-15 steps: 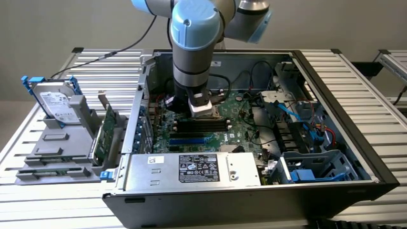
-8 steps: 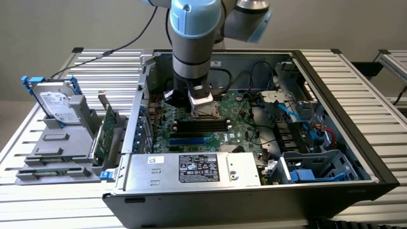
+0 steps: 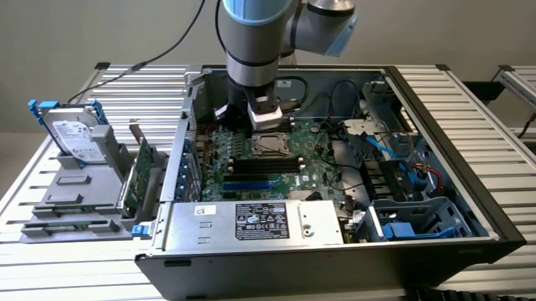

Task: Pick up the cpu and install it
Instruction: 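Install the first cpu locking lever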

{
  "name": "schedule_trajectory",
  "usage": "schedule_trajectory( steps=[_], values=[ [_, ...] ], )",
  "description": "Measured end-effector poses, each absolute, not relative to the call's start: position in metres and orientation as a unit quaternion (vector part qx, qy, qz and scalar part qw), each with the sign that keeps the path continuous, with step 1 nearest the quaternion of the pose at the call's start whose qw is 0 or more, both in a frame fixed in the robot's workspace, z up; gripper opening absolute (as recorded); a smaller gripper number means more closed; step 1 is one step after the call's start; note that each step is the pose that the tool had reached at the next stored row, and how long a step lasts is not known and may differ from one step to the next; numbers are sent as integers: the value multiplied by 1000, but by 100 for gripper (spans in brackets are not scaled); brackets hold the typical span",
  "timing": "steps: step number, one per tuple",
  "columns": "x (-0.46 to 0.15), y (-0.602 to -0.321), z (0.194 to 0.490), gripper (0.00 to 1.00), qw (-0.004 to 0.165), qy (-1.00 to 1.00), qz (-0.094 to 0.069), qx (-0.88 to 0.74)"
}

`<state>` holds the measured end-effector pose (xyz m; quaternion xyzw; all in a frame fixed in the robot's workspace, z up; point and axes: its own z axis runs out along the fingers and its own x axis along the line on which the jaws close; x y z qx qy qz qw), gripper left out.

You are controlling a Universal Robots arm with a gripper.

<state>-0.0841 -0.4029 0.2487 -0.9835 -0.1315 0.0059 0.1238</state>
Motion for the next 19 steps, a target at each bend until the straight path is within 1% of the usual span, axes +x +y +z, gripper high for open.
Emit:
schedule_trajectory(
  steps=[6,13,19],
  values=[
    [-77,-406,268,11,124,-131,8,-984],
    [-75,-418,268,11,120,-131,9,-984],
    [-67,-420,268,11,120,-131,9,-984]
  ],
)
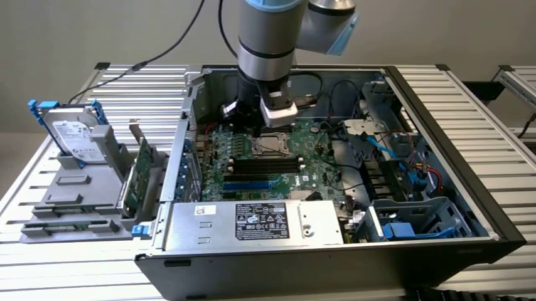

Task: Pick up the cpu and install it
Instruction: 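Install the first cpu locking lever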

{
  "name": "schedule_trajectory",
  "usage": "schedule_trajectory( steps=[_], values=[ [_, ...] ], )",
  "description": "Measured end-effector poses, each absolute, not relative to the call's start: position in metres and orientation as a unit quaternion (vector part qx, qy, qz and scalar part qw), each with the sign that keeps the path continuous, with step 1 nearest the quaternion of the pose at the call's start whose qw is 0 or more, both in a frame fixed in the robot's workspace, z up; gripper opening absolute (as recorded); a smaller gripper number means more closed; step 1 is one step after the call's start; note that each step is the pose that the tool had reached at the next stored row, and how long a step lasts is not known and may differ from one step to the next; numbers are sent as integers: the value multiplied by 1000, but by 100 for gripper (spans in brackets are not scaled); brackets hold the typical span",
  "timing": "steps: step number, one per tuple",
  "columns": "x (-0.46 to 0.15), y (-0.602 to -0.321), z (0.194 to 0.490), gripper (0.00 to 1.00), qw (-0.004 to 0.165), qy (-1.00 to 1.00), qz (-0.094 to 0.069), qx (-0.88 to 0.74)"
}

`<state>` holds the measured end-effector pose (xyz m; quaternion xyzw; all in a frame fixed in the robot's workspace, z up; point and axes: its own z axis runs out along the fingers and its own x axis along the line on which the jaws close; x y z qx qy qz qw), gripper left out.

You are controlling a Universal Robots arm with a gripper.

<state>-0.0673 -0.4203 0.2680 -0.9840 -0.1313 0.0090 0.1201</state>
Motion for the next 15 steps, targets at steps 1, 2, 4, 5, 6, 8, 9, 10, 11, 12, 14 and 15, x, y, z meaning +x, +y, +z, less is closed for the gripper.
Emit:
schedule_trajectory(
  steps=[1,2,4,5,6,8,9,10,11,12,14,15],
  values=[
    [-67,-421,268,11,120,-131,9,-984],
    [-67,-421,267,11,120,-131,9,-984],
    [-67,-422,265,11,120,-131,9,-984],
    [-67,-422,263,11,120,-131,9,-984],
    [-67,-422,261,11,120,-131,9,-984],
    [-67,-422,258,11,120,-132,8,-984],
    [-67,-422,256,11,120,-132,7,-984],
    [-67,-422,254,11,120,-132,7,-984],
    [-67,-422,252,11,120,-132,6,-984],
    [-67,-422,250,11,120,-132,6,-984],
    [-67,-422,247,11,119,-132,4,-984],
    [-67,-422,246,11,119,-132,4,-984]
  ],
)
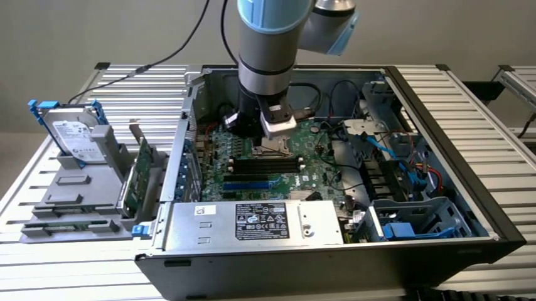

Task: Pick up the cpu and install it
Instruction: 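Install the first cpu locking lever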

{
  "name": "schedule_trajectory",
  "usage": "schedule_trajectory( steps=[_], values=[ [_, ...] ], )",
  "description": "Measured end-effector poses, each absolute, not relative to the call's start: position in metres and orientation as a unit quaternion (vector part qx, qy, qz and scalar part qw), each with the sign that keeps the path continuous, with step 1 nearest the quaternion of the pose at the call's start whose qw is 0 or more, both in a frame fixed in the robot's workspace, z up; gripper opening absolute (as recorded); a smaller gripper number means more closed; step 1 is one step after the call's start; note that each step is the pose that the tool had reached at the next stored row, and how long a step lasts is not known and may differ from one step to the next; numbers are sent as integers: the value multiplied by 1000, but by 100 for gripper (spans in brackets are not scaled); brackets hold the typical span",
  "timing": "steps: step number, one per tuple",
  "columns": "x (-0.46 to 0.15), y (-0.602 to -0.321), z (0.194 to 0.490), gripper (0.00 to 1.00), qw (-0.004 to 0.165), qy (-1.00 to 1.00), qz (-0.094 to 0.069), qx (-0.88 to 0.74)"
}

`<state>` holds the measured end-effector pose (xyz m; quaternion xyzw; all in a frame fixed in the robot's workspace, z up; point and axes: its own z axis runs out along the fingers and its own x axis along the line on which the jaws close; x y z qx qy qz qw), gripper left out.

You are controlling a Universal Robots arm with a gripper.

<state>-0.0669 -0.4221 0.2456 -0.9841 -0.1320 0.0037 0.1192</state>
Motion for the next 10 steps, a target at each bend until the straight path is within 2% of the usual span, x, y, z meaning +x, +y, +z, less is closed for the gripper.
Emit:
schedule_trajectory(
  steps=[10],
  values=[
    [-69,-420,238,11,116,-132,4,-984]
  ],
)
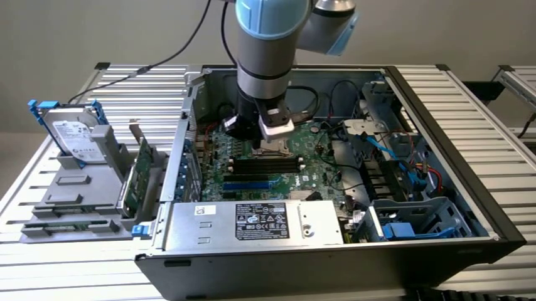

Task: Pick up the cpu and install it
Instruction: 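Install the first cpu locking lever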

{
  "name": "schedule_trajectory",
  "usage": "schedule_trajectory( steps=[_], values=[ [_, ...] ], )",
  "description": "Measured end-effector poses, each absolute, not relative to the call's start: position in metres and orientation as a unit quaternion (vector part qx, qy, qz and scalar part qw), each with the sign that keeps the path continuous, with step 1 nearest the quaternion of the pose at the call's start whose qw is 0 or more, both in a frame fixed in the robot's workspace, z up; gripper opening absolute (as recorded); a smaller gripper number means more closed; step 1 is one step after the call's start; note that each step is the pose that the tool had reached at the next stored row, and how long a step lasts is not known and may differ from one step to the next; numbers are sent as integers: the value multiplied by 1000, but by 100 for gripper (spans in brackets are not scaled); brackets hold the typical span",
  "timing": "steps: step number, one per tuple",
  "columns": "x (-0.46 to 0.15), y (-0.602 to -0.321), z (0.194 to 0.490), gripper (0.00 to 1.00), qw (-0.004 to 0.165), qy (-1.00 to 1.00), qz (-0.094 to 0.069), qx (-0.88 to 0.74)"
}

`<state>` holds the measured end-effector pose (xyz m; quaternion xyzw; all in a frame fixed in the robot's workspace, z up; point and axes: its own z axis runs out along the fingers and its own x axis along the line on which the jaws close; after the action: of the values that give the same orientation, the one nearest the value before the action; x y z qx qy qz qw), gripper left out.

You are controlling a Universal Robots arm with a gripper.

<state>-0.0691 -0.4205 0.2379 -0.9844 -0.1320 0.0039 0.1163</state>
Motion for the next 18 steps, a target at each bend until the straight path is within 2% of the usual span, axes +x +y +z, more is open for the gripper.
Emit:
schedule_trajectory(
  steps=[18],
  values=[
    [-78,-418,220,11,113,-132,4,-985]
  ],
)
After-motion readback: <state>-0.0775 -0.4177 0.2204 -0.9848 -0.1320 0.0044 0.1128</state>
